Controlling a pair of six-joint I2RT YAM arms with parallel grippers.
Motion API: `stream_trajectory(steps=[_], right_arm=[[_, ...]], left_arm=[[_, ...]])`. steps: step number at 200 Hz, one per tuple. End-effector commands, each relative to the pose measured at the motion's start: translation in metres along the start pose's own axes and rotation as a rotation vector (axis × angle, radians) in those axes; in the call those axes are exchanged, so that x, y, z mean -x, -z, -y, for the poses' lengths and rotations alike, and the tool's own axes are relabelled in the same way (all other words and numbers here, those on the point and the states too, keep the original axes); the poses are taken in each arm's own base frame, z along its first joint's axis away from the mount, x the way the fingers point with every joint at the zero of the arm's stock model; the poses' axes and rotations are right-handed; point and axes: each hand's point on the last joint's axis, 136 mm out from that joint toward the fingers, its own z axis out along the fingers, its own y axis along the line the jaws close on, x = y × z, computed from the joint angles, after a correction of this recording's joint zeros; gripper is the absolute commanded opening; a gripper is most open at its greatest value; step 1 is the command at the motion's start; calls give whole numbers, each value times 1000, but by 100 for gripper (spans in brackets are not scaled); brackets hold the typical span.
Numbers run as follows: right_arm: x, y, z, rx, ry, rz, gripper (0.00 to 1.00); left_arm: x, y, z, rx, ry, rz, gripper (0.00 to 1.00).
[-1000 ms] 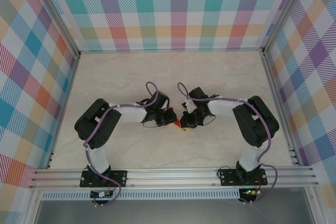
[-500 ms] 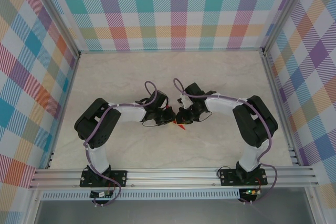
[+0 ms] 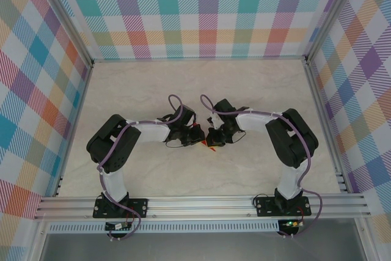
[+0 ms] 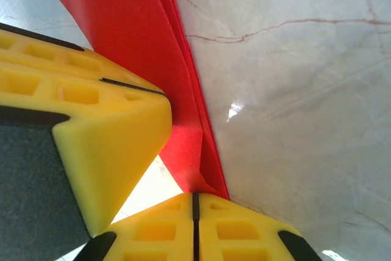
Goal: Fold a paper plane with a square sheet of paper (pick it up from the middle)
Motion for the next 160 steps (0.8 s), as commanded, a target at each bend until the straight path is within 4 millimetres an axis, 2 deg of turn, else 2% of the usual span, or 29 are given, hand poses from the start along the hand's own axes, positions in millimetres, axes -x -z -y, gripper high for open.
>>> stream_trajectory(steps=[1,49,73,89,132,160], right_arm=[[-28,-7,25,-70,-33,-64,8],[-55,2,32,-54,-51,-82,8],[-60,7,31,-54,-45,-80,7],[-54,12,24,-32,-24,-58,8],[-18,37,-24,119,71,72,9],[-5,28,-23,116,61,68,9]], left_arm=[[-11,-8,-51,172,66,-21,10],[-11,-9,-53,187,70,-26,10],[-11,-10,-53,185,69,-29,10],[-11,-10,-50,175,65,-31,10],[-11,-10,-47,159,63,-34,10],[-10,-10,-44,148,62,-35,10]])
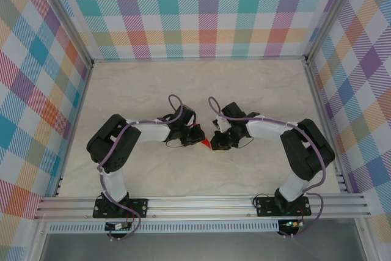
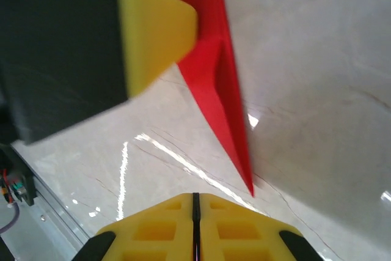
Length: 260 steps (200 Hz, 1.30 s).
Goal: Fold a paper plane with a square sheet of paper (pick it up from the middle)
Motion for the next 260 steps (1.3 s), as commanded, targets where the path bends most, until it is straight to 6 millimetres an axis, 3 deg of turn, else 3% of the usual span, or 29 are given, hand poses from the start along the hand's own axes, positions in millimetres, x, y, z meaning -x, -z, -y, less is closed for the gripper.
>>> stream_trajectory(steps=[1,55,116,165,210,260], right_arm=[[17,-1,-13,46,26,16,9],[18,-23,11,-22,-21,-25,8],[-15,-36,59,-191,-106,-115,7],[-17,-39,59,-181,-131,-118,7],[-16,-41,58,-175,-142,-118,6],[-19,-42,61,-182,-156,-128,6]], left_arm=[[-10,-10,-45,145,58,-32,10],[-9,-8,-37,119,47,-31,10],[13,11,-15,73,-33,38,11],[16,32,24,-93,-108,96,14],[5,25,8,-69,-99,102,15],[16,21,-2,5,-107,138,15]])
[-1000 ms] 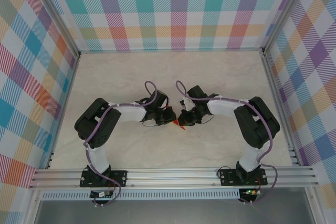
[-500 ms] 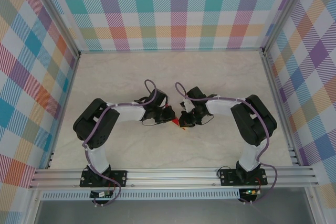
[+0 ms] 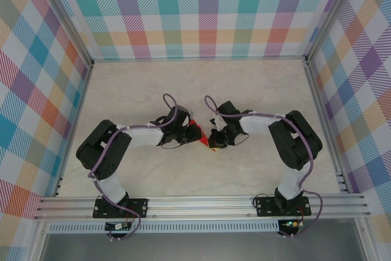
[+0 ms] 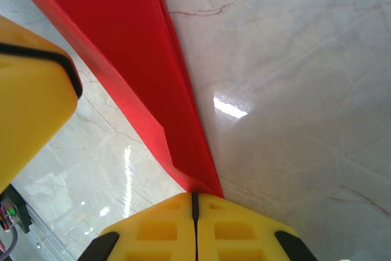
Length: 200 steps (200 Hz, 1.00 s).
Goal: Fold a paper plane with a square sheet of paper (pick it up from the middle)
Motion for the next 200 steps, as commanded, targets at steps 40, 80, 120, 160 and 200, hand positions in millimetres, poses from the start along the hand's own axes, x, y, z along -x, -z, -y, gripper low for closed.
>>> stream_trajectory(steps=[40,80,120,160,200], right_arm=[[-30,-20,47,-153,-96,-95,6],[-35,-21,53,-173,-105,-108,6],[-41,-19,57,-191,-109,-114,6],[-45,-18,60,-201,-112,-122,6],[-47,-19,63,-211,-113,-128,6]], left_arm=[[13,-5,-18,118,-35,50,14],[17,-6,-36,188,-34,54,14],[19,-11,-52,238,-13,42,13],[24,-8,-63,278,-1,49,12],[34,0,-68,297,-13,54,12]])
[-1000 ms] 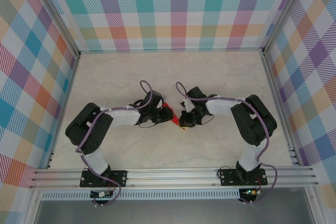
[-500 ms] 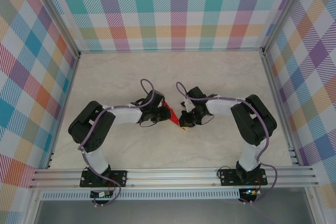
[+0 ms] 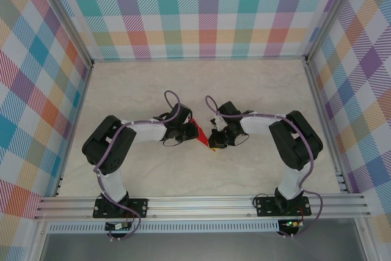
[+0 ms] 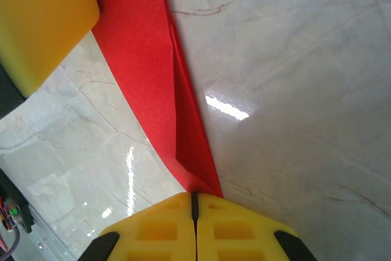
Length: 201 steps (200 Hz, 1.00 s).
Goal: Fold a paper plane with a square sheet of paper (pick it up from the middle)
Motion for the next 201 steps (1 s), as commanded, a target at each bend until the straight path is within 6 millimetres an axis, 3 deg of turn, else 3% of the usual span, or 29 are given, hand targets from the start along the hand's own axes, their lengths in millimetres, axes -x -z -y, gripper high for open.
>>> stream_trajectory(steps=[1,64,170,201], right_arm=[[-46,-18,61,-219,-111,-130,6],[-47,-19,64,-224,-114,-132,6],[-50,-20,69,-242,-121,-137,6],[-50,-20,69,-240,-122,-139,5]], left_arm=[[15,2,-40,140,11,24,12],[36,10,-55,165,0,23,13],[56,19,-109,284,140,51,11],[68,27,-110,285,150,70,11]])
